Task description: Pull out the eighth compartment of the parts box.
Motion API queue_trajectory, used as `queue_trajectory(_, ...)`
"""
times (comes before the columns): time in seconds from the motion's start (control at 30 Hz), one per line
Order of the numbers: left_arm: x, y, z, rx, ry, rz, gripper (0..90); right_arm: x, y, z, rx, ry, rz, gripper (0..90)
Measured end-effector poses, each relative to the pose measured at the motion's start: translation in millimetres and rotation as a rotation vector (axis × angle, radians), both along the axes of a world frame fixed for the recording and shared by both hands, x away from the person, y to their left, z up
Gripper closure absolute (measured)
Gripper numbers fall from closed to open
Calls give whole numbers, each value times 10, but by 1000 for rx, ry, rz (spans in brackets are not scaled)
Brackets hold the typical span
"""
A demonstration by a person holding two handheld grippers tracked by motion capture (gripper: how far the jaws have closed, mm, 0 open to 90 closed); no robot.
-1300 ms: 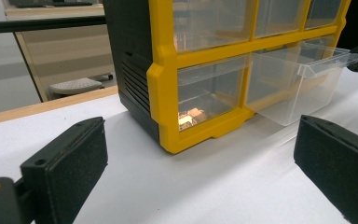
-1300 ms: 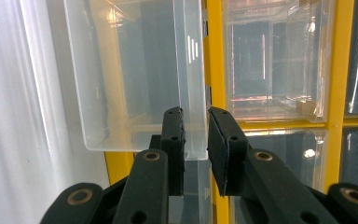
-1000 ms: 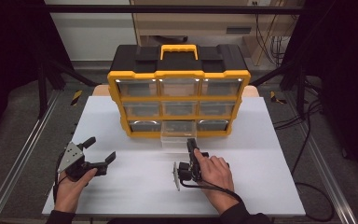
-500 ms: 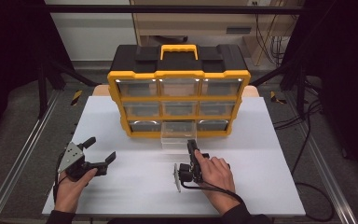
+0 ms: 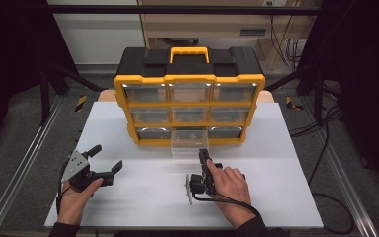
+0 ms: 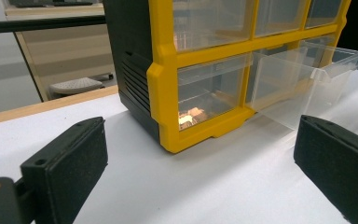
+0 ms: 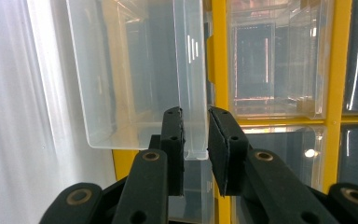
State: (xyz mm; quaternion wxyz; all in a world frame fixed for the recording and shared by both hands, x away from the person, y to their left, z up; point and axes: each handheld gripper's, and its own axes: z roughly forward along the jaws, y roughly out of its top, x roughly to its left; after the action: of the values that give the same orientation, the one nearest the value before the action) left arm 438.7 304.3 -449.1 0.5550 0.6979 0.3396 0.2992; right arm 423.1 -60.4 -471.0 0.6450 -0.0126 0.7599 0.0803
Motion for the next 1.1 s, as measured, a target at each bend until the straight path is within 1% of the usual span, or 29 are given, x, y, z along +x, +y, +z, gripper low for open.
queue_trajectory(0.3,0,0,0,0,0,0,27,-11,-3,2,7,3,-1,765)
queue_trajectory(0.33,0,0,0,0,0,1,27,-11,-1,7,1,0,4,765)
queue_trajectory(0.83,0,1,0,0,1,1,28,-52,3,9,2,6,8,763)
queue_trajectory(1.1,-1,5,2,-1,0,3,28,-69,-4,7,15,10,4,762)
